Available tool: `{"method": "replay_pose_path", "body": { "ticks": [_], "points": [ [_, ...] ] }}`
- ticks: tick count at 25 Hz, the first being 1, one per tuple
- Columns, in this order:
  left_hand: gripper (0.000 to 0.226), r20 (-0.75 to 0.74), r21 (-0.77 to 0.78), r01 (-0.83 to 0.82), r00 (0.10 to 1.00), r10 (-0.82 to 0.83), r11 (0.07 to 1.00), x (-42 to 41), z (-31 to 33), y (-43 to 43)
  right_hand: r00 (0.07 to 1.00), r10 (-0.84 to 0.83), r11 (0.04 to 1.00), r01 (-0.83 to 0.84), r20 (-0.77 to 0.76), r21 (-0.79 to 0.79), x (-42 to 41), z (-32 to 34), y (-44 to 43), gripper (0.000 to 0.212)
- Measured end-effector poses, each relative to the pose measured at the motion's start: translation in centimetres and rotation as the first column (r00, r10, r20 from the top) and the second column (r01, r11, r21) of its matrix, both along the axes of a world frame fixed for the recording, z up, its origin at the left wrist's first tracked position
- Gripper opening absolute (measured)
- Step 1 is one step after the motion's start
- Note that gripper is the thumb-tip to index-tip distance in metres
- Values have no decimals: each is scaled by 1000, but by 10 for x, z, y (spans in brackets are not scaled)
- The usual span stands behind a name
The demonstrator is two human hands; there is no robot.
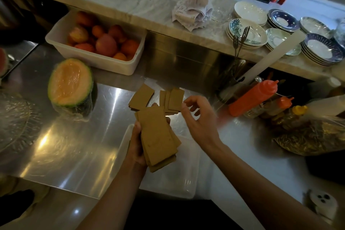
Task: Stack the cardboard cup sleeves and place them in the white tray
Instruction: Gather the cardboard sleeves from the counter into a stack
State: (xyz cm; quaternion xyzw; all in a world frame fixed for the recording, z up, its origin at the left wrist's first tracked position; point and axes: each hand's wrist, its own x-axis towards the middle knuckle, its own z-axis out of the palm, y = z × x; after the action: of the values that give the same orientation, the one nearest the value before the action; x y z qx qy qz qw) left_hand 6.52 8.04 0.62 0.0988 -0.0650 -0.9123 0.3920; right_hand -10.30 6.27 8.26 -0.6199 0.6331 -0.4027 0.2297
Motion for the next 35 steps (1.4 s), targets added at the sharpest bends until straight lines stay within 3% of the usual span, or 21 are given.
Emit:
{"method": "replay_pose_path", "body": {
  "ticks": [2, 6, 11, 14, 19, 22, 26, 29, 31, 33, 35],
  "points": [
    [89, -40, 6, 18, 999, -17, 1000, 4, 1, -6, 1000, -14, 991, 17, -24, 132, -10, -17, -26, 14],
    [97, 65, 30, -43, 997, 41, 999, 10, -5, -22, 990, 28, 924, 26, -136, 381, -23, -54, -79, 39],
    [107, 66, 53, -99, 993, 96, 994, 15, -10, -33, 929, 202, 797, 28, -309, 603, -31, -91, -141, 63],
    [110, 10, 83, -132, 991, 132, 988, 19, -15, -38, 848, 377, 744, -39, -372, 667, -30, -95, -168, 61],
    [93, -49, 44, -146, 988, 148, 988, 23, -21, -38, 764, 448, 696, 29, -465, 718, -32, -114, -198, 81],
    [93, -21, 43, -160, 987, 161, 986, 24, -29, -39, 700, 464, 728, 47, -543, 684, -31, -125, -200, 88],
    [99, -49, 55, -176, 983, 178, 983, 24, -32, -40, 845, 327, 745, 45, -424, 665, -37, -137, -194, 92],
    [104, -60, 64, -183, 980, 187, 981, 23, -32, -40, 946, 295, 681, -110, -134, 724, -45, -130, -190, 77],
    [104, -40, 55, -189, 981, 191, 980, 23, -32, -39, 954, 298, 600, -207, 24, 772, -47, -122, -193, 75],
    [102, -61, 55, -180, 981, 183, 982, 23, -32, -38, 932, 363, 560, -218, 0, 799, -42, -116, -200, 79],
    [102, -71, 66, -160, 984, 164, 985, 24, -30, -37, 841, 507, 573, -164, -190, 803, -31, -113, -206, 81]
  ]
}}
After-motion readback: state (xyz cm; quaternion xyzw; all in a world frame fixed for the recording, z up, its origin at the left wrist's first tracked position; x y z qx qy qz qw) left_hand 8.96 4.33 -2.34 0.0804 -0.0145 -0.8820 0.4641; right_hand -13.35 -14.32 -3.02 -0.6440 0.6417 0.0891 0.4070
